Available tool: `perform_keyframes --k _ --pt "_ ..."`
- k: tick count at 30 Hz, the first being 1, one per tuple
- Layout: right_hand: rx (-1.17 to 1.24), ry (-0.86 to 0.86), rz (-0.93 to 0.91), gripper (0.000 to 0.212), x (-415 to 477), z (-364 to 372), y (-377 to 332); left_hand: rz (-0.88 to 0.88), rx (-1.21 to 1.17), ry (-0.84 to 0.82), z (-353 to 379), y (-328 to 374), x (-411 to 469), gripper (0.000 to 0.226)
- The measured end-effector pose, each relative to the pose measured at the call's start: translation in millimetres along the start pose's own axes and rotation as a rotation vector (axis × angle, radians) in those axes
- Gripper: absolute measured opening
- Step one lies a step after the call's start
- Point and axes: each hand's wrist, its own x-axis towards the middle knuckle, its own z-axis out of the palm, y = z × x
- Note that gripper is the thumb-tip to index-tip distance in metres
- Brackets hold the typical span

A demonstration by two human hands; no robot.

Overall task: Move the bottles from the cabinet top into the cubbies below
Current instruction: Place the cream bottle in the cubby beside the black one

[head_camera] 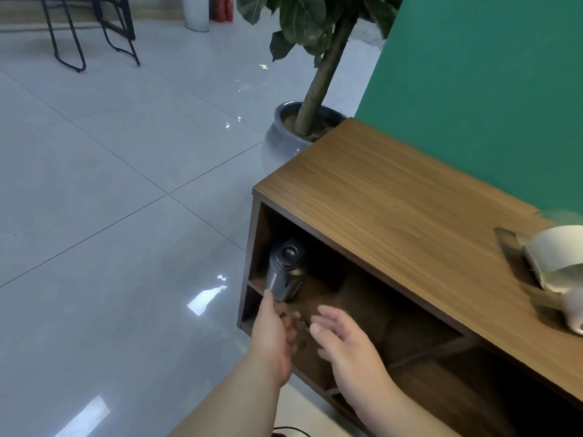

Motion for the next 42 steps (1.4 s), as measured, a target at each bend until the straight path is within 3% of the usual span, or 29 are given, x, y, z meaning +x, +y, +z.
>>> perform_keyframes --k 2,4,10,15,19,26,29,32,35,39,42 --pt "-0.015 -0.082 -0.044 0.031 -43.2 -24.4 -16.5 -0.024 0.169 -0.074 5.4 -10.7 -20.8 0.061" --pt "-0.069 -0.023 -0.15 0.038 -84.7 -51.7 -29.2 -0.01 0.337 -0.172 17.5 -21.9 -43.6 0.057" --pt "-0.261 0.638 -0.567 0.04 -155.6 -138.6 -48.8 -0.063 0.561 -0.229 49.8 -52.1 -94.7 0.055" --pt "-0.984 1.021 -0.274 0.069 -120.3 -226.6 -61.5 -0.01 0.596 -0.217 52.9 -63.3 -133.2 0.055" --pt "-1.17 0.931 -0.02 0.072 -99.2 -252.3 -67.0 -0.02 0.652 -0.21 41.1 -76.3 -147.4 0.055" --pt "-1.349 0.853 0.044 0.076 -83.4 -244.6 -63.8 0.026 0.59 -0.137 26.3 -60.7 -158.8 0.052" --pt "-1.327 0.86 -0.077 0.062 -90.7 -239.9 -64.7 0.029 0.556 -0.138 26.0 -59.9 -159.1 0.052" --pt "-1.138 0.826 -0.288 0.05 -113.1 -227.0 -76.0 0.038 0.505 -0.139 27.1 -60.3 -160.5 0.053" --pt "-0.889 0.736 -0.427 0.056 -147.0 -201.1 -88.3 0.06 0.38 -0.16 25.7 -59.4 -157.7 0.059" --pt "-0.666 0.604 -0.578 0.081 -189.8 -161.2 -87.1 0.062 0.205 -0.239 21.5 -56.2 -164.0 0.071" --pt "-0.592 0.451 -0.585 0.083 -202.2 -134.8 -78.9 0.056 0.011 -0.337 17.6 -56.2 -170.8 0.079"
